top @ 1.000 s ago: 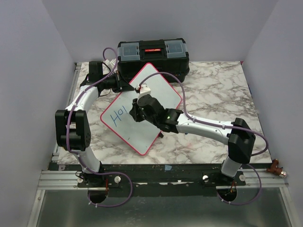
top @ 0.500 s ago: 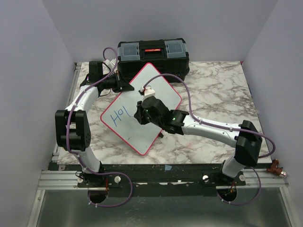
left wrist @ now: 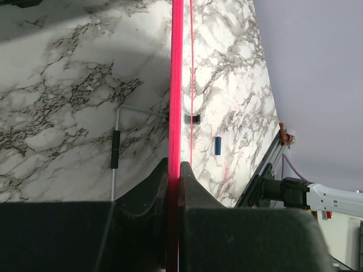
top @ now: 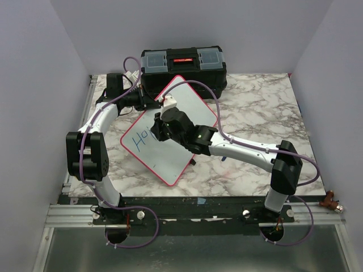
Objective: Write a sentence on the whiteboard
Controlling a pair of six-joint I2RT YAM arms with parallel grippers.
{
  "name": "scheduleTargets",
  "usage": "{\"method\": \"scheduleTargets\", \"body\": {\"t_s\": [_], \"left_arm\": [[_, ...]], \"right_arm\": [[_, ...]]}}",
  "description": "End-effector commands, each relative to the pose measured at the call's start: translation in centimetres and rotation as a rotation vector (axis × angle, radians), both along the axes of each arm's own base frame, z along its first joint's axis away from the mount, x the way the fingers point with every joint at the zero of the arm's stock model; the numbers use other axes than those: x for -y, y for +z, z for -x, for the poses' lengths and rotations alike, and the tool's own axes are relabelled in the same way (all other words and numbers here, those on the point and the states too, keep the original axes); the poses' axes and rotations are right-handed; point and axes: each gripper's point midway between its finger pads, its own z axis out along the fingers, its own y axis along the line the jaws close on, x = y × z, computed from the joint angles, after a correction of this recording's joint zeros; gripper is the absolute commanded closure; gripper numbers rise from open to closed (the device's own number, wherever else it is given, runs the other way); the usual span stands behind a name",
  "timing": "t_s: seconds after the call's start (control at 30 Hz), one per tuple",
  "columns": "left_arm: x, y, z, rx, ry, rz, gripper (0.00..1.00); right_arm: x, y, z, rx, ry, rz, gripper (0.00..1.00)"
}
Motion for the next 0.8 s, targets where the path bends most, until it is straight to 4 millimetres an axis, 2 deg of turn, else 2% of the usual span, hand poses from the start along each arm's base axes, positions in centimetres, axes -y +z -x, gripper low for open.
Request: {"method": "scheduleTargets", "body": {"t_s": [0.0, 0.43, 0.77], "left_arm": [[-0.2, 2.3, -0.9, 0.143, 0.009, -0.055, 1.0], [-0.2, 2.2, -0.9, 0.139, 0.008, -0.054, 1.0], [-0.2, 2.2, -0.9, 0.138, 0.011, -0.056, 1.0]], "right_arm": [[-0.6, 0.2, -1.4, 0.035, -0.026, 0.003, 0.99], [-0.1, -1.7, -3.3, 0.015, -0.056, 0.02, 0.99], [0.6, -3.0, -3.1, -0.009, -0.063, 0.045, 0.99]]}}
